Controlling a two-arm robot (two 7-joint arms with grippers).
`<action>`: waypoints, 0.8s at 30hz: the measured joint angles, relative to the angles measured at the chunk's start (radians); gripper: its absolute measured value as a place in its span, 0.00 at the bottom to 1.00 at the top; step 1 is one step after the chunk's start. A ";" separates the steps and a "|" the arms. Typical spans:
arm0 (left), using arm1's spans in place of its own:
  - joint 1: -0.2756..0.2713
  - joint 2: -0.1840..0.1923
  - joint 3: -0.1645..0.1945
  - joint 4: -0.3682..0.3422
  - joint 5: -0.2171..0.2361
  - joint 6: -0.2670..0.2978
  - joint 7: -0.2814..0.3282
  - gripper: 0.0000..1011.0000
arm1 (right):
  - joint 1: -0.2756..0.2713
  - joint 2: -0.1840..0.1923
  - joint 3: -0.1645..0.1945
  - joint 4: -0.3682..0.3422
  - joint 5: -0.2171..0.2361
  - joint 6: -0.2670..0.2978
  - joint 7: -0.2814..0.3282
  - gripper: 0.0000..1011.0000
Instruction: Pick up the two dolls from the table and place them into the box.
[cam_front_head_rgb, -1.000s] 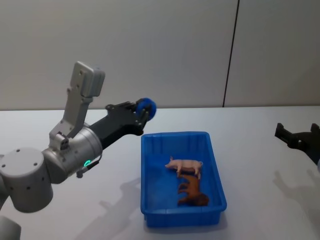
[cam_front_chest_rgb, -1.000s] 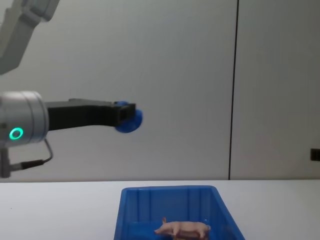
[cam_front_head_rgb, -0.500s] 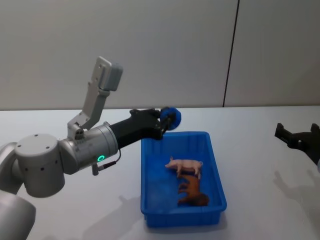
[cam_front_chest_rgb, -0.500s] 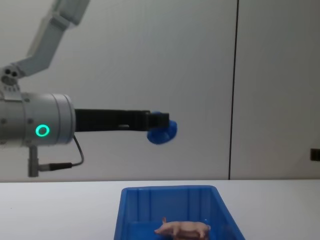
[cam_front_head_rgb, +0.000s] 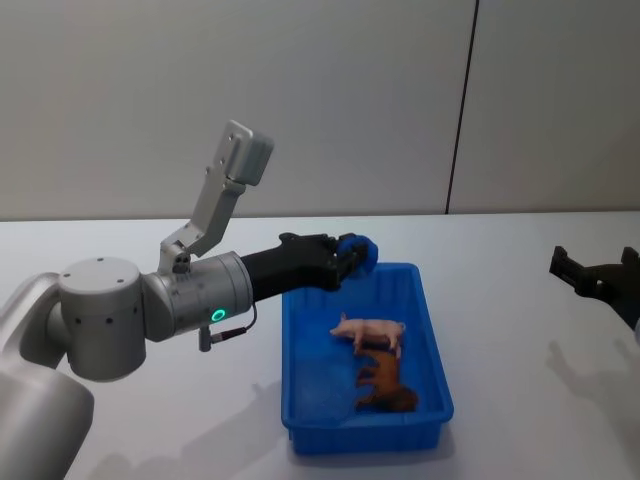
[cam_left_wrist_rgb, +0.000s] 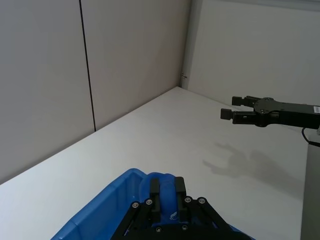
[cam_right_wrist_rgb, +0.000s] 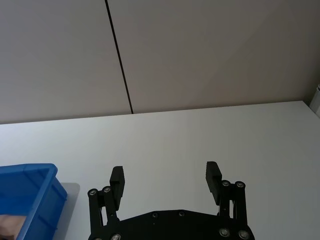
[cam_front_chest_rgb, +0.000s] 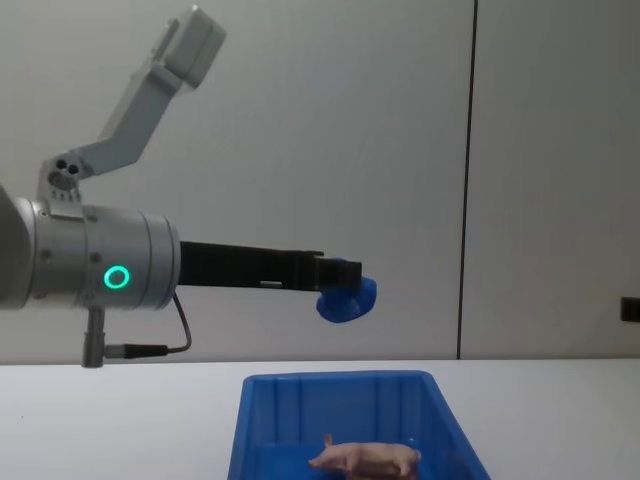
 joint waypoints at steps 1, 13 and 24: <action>-0.004 -0.002 0.001 0.006 0.002 0.003 -0.003 0.18 | 0.000 0.000 0.000 0.000 0.000 0.000 0.000 0.99; -0.021 -0.012 0.008 0.032 0.012 0.015 -0.016 0.49 | 0.000 0.000 0.000 0.000 0.000 0.000 0.000 0.99; -0.026 -0.014 0.010 0.040 0.014 0.016 -0.018 0.81 | 0.000 0.000 0.000 0.000 0.000 0.000 0.000 0.99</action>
